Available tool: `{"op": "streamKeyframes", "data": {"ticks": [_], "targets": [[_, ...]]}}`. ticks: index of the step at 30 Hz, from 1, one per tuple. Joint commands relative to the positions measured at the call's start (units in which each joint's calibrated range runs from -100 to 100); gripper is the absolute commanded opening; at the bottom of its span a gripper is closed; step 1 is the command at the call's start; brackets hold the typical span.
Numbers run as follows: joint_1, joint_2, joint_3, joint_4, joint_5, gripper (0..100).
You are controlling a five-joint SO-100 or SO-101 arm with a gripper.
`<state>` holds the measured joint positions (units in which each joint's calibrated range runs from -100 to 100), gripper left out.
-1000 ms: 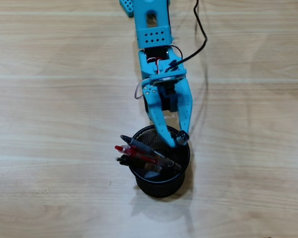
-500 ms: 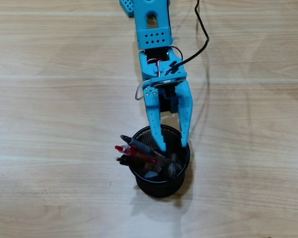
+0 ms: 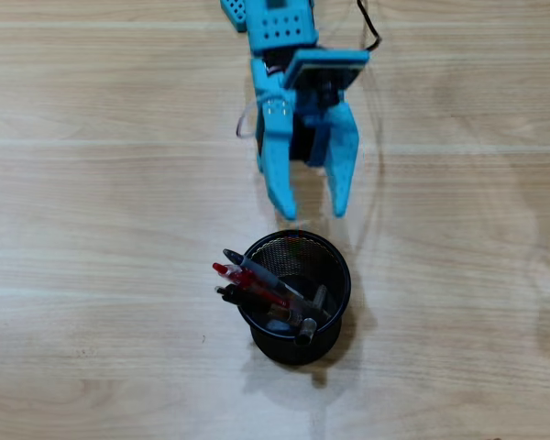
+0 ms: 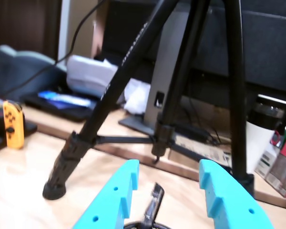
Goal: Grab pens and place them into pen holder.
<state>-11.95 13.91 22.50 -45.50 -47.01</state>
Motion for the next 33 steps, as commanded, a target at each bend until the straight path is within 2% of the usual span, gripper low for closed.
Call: {"op": "streamKeyframes", "data": {"ticks": [1, 2, 4, 6, 11, 17, 23, 27, 33], "targets": [[0.4, -18.6, 8.5, 13.7, 3.3, 6], [0.4, -22.0, 10.4, 17.5, 4.1, 3], [0.6, -28.7, 13.7, 25.4, 5.4, 3], [1.5, -41.3, 19.7, 40.2, 10.3, 3], [3.6, -58.5, 28.8, 55.1, 17.8, 3], [7.0, -76.2, 47.0, 59.0, 27.3, 3], [6.8, -89.4, 65.9, 59.0, 30.6, 3], [6.5, -98.5, 75.3, 59.1, 35.2, 3], [7.5, -109.5, 77.1, 77.6, 40.4, 3]]}}
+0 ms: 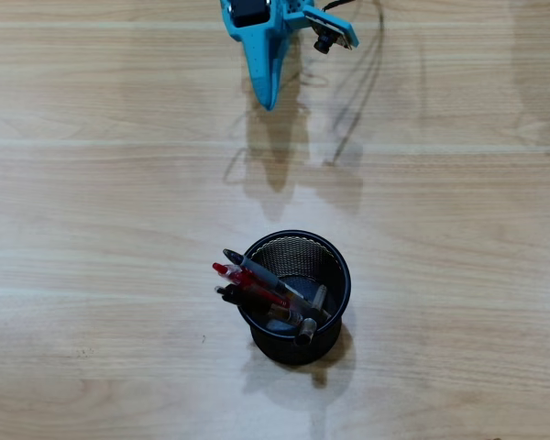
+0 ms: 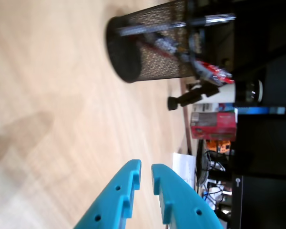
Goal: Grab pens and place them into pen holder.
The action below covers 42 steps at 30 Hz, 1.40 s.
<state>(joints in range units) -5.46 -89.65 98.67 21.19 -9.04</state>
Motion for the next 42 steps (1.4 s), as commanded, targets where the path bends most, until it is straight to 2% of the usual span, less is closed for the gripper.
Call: {"op": "streamKeyframes", "data": {"ticks": [1, 4, 7, 13, 42], "targets": [[1.3, -7.9, 0.9, 14.7, 3.1, 3], [3.2, -9.0, 0.9, 22.8, 4.8, 3], [3.5, -8.8, 0.8, 26.0, 6.4, 3], [3.5, -8.9, 0.6, 26.8, 8.3, 3], [2.7, -8.8, 0.6, 26.1, 8.1, 3]]}}
